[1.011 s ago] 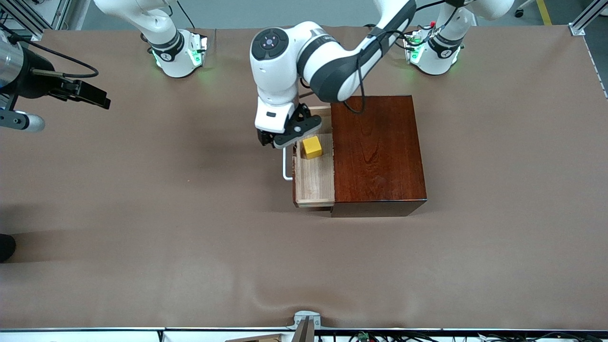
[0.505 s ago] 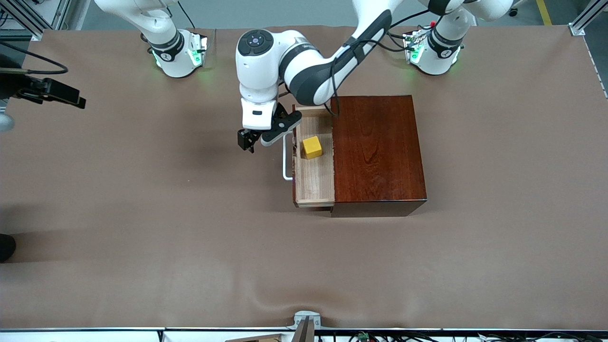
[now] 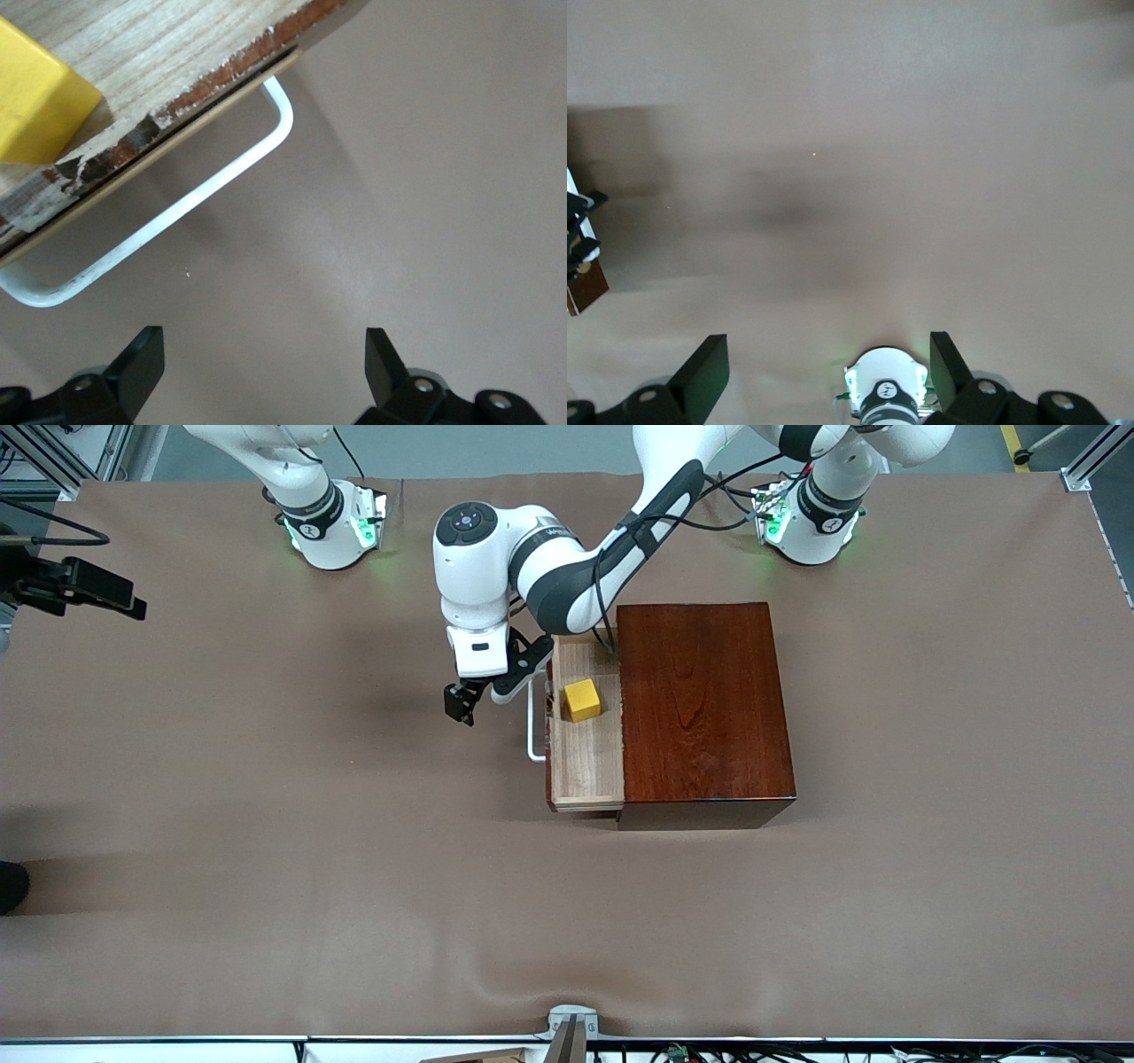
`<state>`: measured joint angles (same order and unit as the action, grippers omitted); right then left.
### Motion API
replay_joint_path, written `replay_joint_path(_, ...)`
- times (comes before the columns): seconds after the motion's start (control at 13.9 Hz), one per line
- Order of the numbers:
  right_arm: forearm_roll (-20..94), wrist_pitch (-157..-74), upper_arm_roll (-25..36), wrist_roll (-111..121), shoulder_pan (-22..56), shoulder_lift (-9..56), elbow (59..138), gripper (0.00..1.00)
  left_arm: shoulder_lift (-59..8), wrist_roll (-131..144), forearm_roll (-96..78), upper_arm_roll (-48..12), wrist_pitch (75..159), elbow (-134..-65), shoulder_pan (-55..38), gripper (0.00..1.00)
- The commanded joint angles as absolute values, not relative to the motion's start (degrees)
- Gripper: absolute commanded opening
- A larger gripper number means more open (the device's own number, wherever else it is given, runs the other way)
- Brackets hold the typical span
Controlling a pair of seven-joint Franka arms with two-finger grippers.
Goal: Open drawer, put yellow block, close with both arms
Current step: 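Lower the left gripper to the drawer front beside the handle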
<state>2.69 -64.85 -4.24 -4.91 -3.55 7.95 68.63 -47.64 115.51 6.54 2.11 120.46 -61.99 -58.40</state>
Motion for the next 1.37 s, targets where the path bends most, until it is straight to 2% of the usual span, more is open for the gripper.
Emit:
replay_joint_path(0.0, 2.3, -67.5, 6.8, -0.2, 5.2, 4.2, 73.7, 1.0, -49.7, 119.8, 7.2, 3.3, 120.4, -59.9, -59.3, 1.0)
replay_joint_path(0.22, 2.3, -72.8, 6.9, 0.9, 5.4, -2.1, 83.0, 1.0, -50.5, 121.7, 7.2, 3.3, 120.4, -59.9, -59.3, 1.0)
replay_joint_path(0.36, 2.2, -74.8, 6.4, 1.1, 5.4, -4.0, 85.4, 1.0, -50.8, 121.9, 7.2, 3.4, 120.1, -60.3, -59.2, 1.0)
replay_joint_path(0.58, 1.5, -75.4, 5.2, 3.0, 4.2, -3.3, 84.4, 1.0, -51.3, 122.0, 7.1, 3.4, 118.6, -60.7, -59.2, 1.0)
replay_joint_path(0.79, 1.2, -74.8, 5.1, 2.8, 3.1, -2.3, 79.7, 1.0, -51.2, 121.8, 7.0, 3.3, 116.4, -60.7, -58.8, 1.0)
replay_joint_path(0.94, 1.4, -74.4, 4.7, 2.8, 3.1, -2.4, 79.8, 1.0, -51.2, 121.6, 7.2, 3.4, 114.9, -60.8, -58.6, 1.0)
replay_joint_path(1.15, 0.6, -72.1, 0.6, 2.3, 0.8, -2.5, 79.6, 1.0, -50.7, 121.3, 7.4, 3.4, 112.1, -61.2, -58.4, 1.0)
replay_joint_path(1.3, 1.5, -72.3, 0.9, 2.7, -0.7, -2.2, 79.6, 1.0, -50.4, 120.9, 7.5, 3.3, 110.0, -61.2, -57.4, 1.0)
